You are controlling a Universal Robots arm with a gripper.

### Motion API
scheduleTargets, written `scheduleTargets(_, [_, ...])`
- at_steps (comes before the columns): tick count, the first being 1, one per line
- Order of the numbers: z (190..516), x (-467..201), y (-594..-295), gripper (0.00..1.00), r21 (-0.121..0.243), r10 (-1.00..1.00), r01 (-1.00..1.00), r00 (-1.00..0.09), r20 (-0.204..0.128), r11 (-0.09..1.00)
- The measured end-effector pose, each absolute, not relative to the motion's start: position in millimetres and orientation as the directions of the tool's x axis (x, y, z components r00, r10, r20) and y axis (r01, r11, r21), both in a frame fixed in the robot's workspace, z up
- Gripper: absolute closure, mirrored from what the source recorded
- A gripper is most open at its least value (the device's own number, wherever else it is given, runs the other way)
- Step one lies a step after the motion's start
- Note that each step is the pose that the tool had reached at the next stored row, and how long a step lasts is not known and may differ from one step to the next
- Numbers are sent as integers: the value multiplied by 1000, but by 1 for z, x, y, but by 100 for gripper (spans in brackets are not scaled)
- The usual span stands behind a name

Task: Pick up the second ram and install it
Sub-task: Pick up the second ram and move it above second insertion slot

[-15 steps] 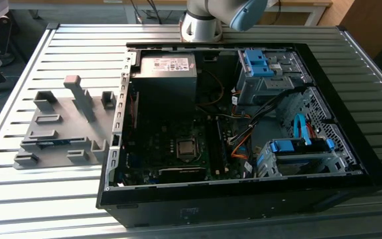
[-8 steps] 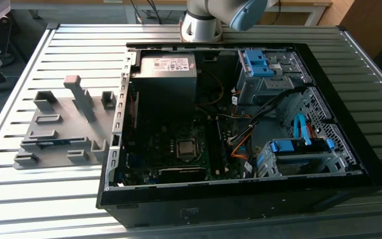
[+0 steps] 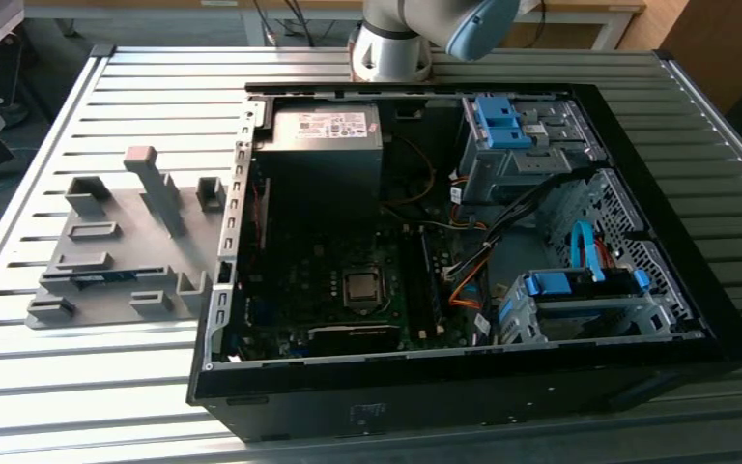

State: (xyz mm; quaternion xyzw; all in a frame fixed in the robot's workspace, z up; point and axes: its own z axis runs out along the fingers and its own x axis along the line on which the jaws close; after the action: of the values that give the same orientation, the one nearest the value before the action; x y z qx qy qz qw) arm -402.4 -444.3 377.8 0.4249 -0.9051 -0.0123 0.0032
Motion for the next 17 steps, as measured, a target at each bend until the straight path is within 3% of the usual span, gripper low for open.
scheduleTargets(17, [374,-402,-444,89,25,-829,-829,-560,-5,559])
